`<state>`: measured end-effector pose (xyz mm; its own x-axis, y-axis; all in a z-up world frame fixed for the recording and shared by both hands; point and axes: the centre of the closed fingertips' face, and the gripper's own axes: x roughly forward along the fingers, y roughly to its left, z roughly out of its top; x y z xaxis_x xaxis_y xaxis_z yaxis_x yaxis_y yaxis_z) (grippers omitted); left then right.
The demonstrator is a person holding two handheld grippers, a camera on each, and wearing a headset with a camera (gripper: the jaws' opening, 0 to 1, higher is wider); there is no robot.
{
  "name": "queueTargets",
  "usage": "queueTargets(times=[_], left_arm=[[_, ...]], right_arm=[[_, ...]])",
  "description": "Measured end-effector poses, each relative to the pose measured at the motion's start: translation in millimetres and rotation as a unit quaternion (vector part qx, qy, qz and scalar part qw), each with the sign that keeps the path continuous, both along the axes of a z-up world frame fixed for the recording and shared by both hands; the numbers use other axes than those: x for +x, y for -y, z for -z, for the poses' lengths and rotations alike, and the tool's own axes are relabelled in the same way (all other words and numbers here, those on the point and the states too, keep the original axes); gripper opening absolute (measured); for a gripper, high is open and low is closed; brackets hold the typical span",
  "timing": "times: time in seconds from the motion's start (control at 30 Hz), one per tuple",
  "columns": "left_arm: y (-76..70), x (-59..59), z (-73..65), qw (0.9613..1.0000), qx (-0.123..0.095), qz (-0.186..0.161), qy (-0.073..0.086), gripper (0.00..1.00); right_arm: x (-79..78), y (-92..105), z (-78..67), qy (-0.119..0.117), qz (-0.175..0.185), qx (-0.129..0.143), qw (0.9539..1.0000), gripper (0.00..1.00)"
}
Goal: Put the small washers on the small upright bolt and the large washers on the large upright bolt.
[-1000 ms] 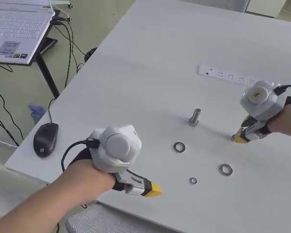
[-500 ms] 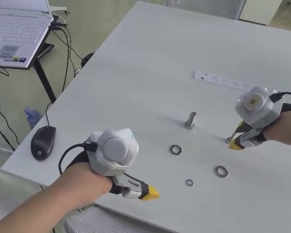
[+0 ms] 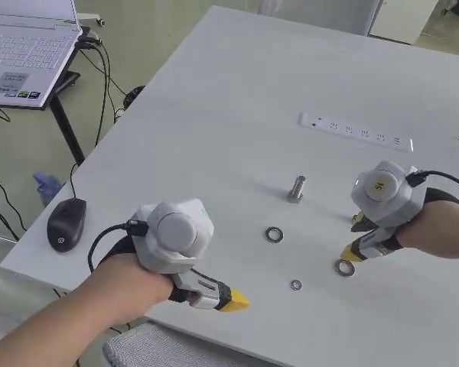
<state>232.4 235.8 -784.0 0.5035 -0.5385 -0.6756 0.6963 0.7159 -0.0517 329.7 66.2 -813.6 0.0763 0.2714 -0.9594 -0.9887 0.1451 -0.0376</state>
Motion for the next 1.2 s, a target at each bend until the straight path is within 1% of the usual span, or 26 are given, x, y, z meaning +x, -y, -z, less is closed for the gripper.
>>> queueTargets(times=[0.07,0.13,0.17,0.23,0.27,0.33,0.4,0.5,0.53,0.63,0.67,0.73,0.8,0.9,1.0,1.17,1.2], left_arm=[[0.0,0.8,-0.1,1.0,0.003,0.002,0.004,0.92],[1.1,0.9,-0.4,1.0,0.001,0.004,0.004,0.93],[2.0,1.4,-0.9,1.0,-0.001,0.004,0.006,0.93],[3.5,1.8,-1.8,1.0,-0.003,0.004,0.007,0.94],[5.3,2.2,-3.0,0.9999,-0.006,0.003,0.01,0.95],[7.2,2.5,-4.4,0.9999,-0.007,0.003,0.011,0.97],[8.2,2.6,-4.1,0.9999,-0.006,0.003,0.012,0.97],[9.0,3.1,-2.9,0.9999,-0.004,0.003,0.01,0.98],[9.9,4.1,-2.6,0.9999,-0.005,0.003,0.01,0.98],[12.3,6.3,-4.5,0.9999,-0.008,0.002,0.013,0.99],[12.7,8.2,-5.9,0.9998,-0.011,-0.001,0.018,1.0],[13.6,8.6,-6.0,0.9997,-0.014,-0.001,0.018,0.99],[13.4,8.6,-4.9,0.9998,-0.011,0.0,0.018,0.99],[12.7,8.9,-5.1,0.9998,-0.011,-0.003,0.019,0.99],[11.2,8.9,-3.4,0.9998,-0.012,-0.006,0.016,0.99],[10.4,6.3,-2.8,0.9999,-0.009,-0.003,0.013,0.99],[10.0,6.3,-2.8,0.9999,-0.009,-0.003,0.013,0.98]], right_arm=[[-4.0,-2.0,1.8,-0.003,0.0,0.002,1.0,0.37],[-8.9,-4.6,5.2,-0.007,-0.001,0.005,1.0,0.38],[-14.1,-6.7,7.2,-0.01,-0.002,0.006,0.9999,0.38],[-18.2,-9.1,9.9,-0.012,-0.004,0.007,0.9999,0.38],[-16.5,-9.6,11.8,-0.013,-0.004,0.009,0.9999,0.38],[-21.7,-13.5,16.2,-0.018,-0.006,0.013,0.9997,0.38],[-27.9,-16.8,19.5,-0.02,-0.01,0.014,0.9997,0.38],[-34.8,-21.0,23.1,-0.01,-0.021,0.012,0.9997,0.38],[-36.6,-22.3,24.0,-0.01,-0.021,0.013,0.9996,0.38],[-44.1,-27.5,27.4,-0.014,-0.025,0.019,0.9994,0.38],[-46.6,-28.9,29.2,-0.014,-0.028,0.019,0.9993,0.37],[-50.8,-31.8,31.5,-0.018,-0.029,0.021,0.9992,0.37],[-54.6,-35.6,33.8,-0.021,-0.03,0.023,0.9991,0.37],[-59.2,-40.4,36.9,-0.022,-0.036,0.023,0.9989,0.37],[-61.4,-44.6,40.4,-0.023,-0.039,0.022,0.9987,0.37],[-61.0,-50.8,50.5,-0.026,-0.028,0.028,0.9989,0.36],[-61.9,-52.2,52.2,-0.031,-0.024,0.031,0.9988,0.36]])
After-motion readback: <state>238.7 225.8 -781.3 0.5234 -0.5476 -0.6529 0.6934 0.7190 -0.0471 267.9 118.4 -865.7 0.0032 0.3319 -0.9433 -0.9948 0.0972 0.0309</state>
